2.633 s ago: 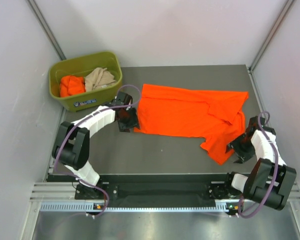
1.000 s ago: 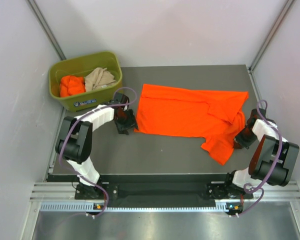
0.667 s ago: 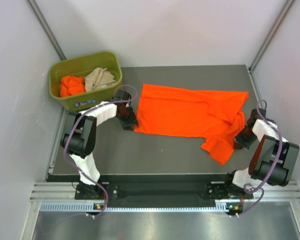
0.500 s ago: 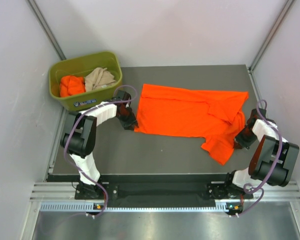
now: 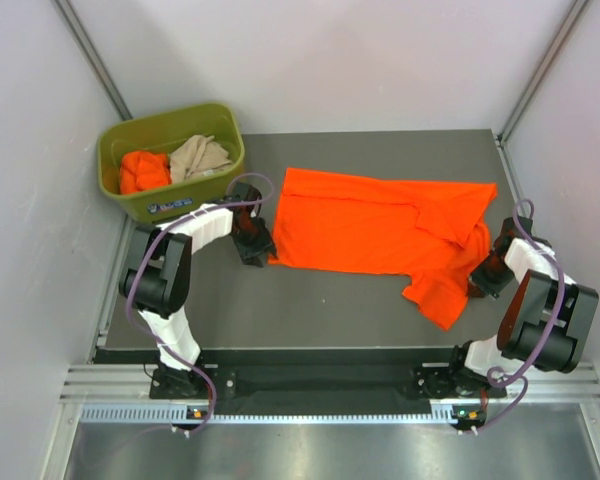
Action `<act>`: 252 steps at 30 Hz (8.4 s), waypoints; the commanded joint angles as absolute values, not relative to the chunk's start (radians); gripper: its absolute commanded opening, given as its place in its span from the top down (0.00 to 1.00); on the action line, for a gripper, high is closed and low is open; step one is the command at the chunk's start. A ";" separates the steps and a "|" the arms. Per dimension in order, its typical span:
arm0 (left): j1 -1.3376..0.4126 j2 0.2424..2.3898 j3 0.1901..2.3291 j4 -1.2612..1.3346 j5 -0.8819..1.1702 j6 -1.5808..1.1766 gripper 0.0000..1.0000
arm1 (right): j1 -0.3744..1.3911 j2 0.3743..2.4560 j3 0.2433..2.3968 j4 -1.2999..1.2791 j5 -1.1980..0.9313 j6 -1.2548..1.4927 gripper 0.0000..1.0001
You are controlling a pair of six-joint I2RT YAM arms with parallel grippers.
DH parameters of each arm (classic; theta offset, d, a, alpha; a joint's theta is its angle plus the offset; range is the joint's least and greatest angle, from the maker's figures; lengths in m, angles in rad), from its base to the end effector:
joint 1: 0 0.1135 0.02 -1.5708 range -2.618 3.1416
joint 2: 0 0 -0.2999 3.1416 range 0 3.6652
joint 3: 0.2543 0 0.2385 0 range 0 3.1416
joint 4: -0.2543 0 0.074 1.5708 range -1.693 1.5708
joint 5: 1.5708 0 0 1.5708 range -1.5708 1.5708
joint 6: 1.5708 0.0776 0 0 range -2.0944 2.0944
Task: Fold and stack the t-shirts
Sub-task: Fold the tshirt
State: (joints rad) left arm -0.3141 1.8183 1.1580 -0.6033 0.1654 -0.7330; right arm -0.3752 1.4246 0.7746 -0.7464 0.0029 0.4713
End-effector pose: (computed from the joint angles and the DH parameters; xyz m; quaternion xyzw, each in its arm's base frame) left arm 0.3366 -0.1228 0.1666 -0.1924 0.9660 -0.1469 0.0912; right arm 0.2071 -0.0818 0.1690 0.4093 0.9082 0.0027 0.0871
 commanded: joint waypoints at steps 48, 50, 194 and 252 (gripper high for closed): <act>-0.279 1.951 1.578 -0.712 0.138 -0.580 1.00 | -0.371 1.494 1.234 -0.799 -0.110 0.450 1.00; -0.272 1.994 1.636 -0.716 0.138 -0.583 1.00 | -0.371 1.543 1.287 -0.802 -0.132 0.440 1.00; -0.353 1.934 1.565 -0.557 0.135 -0.449 0.54 | -0.264 1.861 1.564 -0.718 -0.324 0.364 0.35; -0.379 2.160 1.631 -0.629 -0.041 -0.426 0.51 | -0.653 1.542 0.772 -0.201 -0.388 0.709 0.38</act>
